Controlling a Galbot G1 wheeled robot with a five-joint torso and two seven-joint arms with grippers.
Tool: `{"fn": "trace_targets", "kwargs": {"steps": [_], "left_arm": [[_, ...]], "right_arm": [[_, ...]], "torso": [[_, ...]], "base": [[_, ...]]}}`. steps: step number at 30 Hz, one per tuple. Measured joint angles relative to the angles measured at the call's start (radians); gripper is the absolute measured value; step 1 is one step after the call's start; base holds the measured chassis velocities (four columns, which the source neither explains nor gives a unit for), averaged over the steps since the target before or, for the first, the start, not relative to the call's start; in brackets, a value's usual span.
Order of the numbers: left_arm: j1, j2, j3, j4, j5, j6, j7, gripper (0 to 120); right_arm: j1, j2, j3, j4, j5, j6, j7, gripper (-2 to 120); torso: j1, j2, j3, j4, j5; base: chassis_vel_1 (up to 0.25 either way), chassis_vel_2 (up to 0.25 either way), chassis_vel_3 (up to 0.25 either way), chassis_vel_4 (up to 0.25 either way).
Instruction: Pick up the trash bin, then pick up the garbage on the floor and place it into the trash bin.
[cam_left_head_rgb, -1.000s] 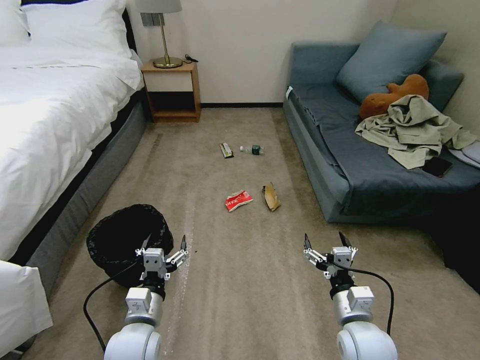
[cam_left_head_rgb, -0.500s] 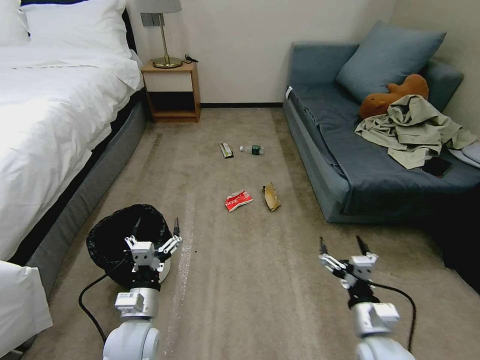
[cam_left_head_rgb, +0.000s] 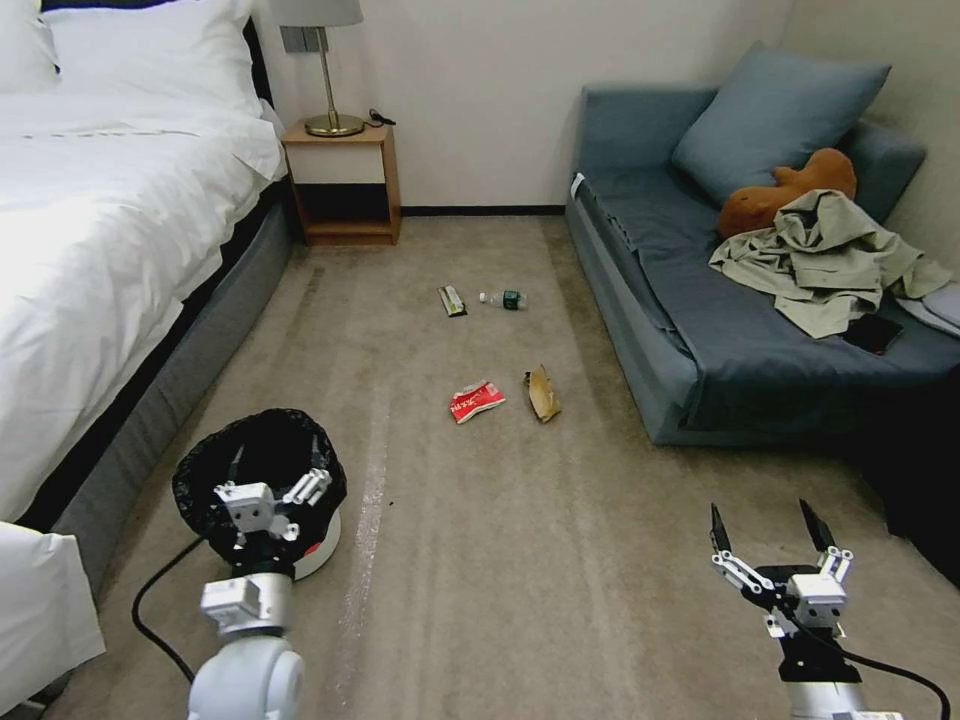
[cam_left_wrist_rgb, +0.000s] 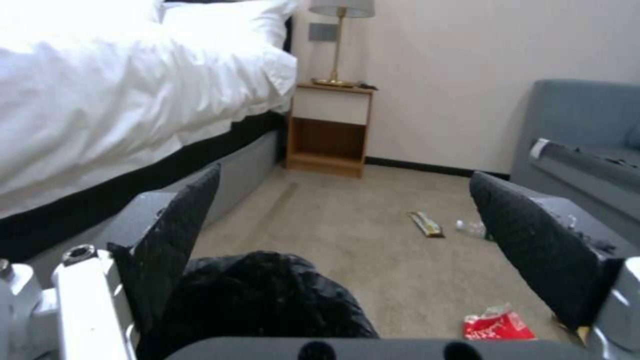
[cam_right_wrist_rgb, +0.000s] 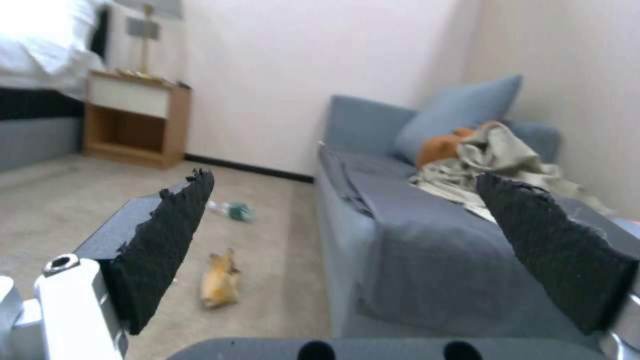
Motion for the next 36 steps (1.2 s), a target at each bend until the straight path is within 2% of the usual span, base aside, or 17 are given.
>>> {"fn": "trace_targets", "kwargs": {"steps": [1,2,4,5,7,8,11,12,14,15,16,18,21,28,30,34,36], "left_arm": [[-0.002,0.006,-0.006,-0.013,-0.015,0.024,-0.01,100],[-0.002,0.006,-0.006,-0.013,-0.015,0.024,-0.01,100],[-0.005,0.02,-0.019,-0.036,-0.043,0.076,-0.024,100],[-0.005,0.02,-0.019,-0.036,-0.043,0.076,-0.024,100],[-0.013,0.043,-0.048,-0.055,-0.067,0.152,-0.047,100],[-0.013,0.043,-0.048,-0.055,-0.067,0.152,-0.047,100],[-0.026,0.091,-0.094,-0.062,-0.116,0.26,-0.085,100],[-0.026,0.091,-0.094,-0.062,-0.116,0.26,-0.085,100],[-0.038,0.124,-0.119,-0.063,-0.149,0.312,-0.108,100],[-0.038,0.124,-0.119,-0.063,-0.149,0.312,-0.108,100],[-0.053,0.15,-0.136,-0.056,-0.182,0.341,-0.125,100],[-0.062,0.166,-0.143,-0.049,-0.206,0.357,-0.134,100],[-0.102,0.218,-0.157,-0.015,-0.285,0.411,-0.157,100],[-0.151,0.271,-0.162,0.032,-0.36,0.479,-0.193,100],[-0.17,0.298,-0.165,0.048,-0.434,0.53,-0.224,100],[-0.182,0.315,-0.17,0.065,-0.475,0.563,-0.245,100],[-0.193,0.337,-0.179,0.082,-0.522,0.606,-0.265,100]], "right_arm": [[0.007,0.0,-0.001,-0.023,0.017,0.006,-0.032,100],[0.007,0.0,-0.001,-0.023,0.017,0.006,-0.032,100],[0.016,0.0,-0.003,-0.04,0.028,0.012,-0.054,100],[0.016,0.0,-0.003,-0.04,0.028,0.012,-0.054,100],[0.019,0.0,-0.006,-0.049,0.03,0.014,-0.06,100],[0.019,0.0,-0.006,-0.049,0.03,0.014,-0.06,100],[0.019,-0.001,-0.007,-0.052,0.031,0.015,-0.064,100],[0.019,-0.001,-0.007,-0.052,0.031,0.015,-0.064,100],[0.019,-0.001,-0.007,-0.055,0.032,0.015,-0.068,100],[0.019,-0.001,-0.007,-0.055,0.032,0.015,-0.068,100],[0.02,-0.001,-0.008,-0.057,0.033,0.015,-0.069,100],[0.021,-0.001,-0.009,-0.059,0.034,0.015,-0.07,100],[0.028,-0.001,-0.011,-0.068,0.034,0.014,-0.07,100],[0.039,-0.002,-0.012,-0.075,0.033,0.009,-0.071,100],[0.045,-0.002,-0.011,-0.08,0.031,0.006,-0.07,100],[0.05,-0.002,-0.012,-0.085,0.028,0.005,-0.07,100],[0.056,-0.002,-0.013,-0.092,0.023,0.002,-0.07,100]], "torso": [[0.0,0.0,0.0,-0.0001,0.0012],[0.0,0.0,0.0,-0.0001,0.0012],[0.0,0.0,0.0,0.0,0.0001],[0.0,0.0,0.0,0.0,0.0001],[0.0,0.0,0.0,0.0,0.0007],[0.0,0.0,0.0,0.0,0.0007],[0.0,0.0,0.0,0.0,0.0005],[0.0,0.0,0.0,0.0,0.0005],[0.0,0.0,0.0,0.0001,0.0003],[0.0,0.0,0.0,0.0001,0.0003],[0.0,0.0,0.0,0.0,0.0005],[0.0,0.0,0.0,0.0,0.0005],[0.0,0.0,0.0,0.0,0.0005],[0.0,0.0,0.0,-0.0001,0.0004],[0.0,0.0,0.0,0.0,0.0005],[0.0,0.0,0.0,-0.0001,0.0004],[0.0,0.0,0.0,0.0,0.0004]], "base": [[0.0,0.0,0.0,0.0],[0.0,0.0,0.0,0.0],[0.0,0.0,0.0,0.0],[0.0,0.0,0.0,0.0],[0.0,0.0,0.0,0.0],[0.0,0.0,0.0,0.0],[0.0,0.0,0.0,0.0],[0.0,0.0,0.0,0.0],[0.0,0.0,0.0,0.0],[0.0,0.0,0.0,0.0],[0.0,0.0,0.0,0.0],[0.0,0.0,0.0,0.0],[0.0,0.0,0.0,0.0],[0.0,0.0,0.0,0.0],[0.0,0.0,0.0,0.0],[0.0,0.0,0.0,0.0],[0.0,0.0,0.0,0.0]]}}
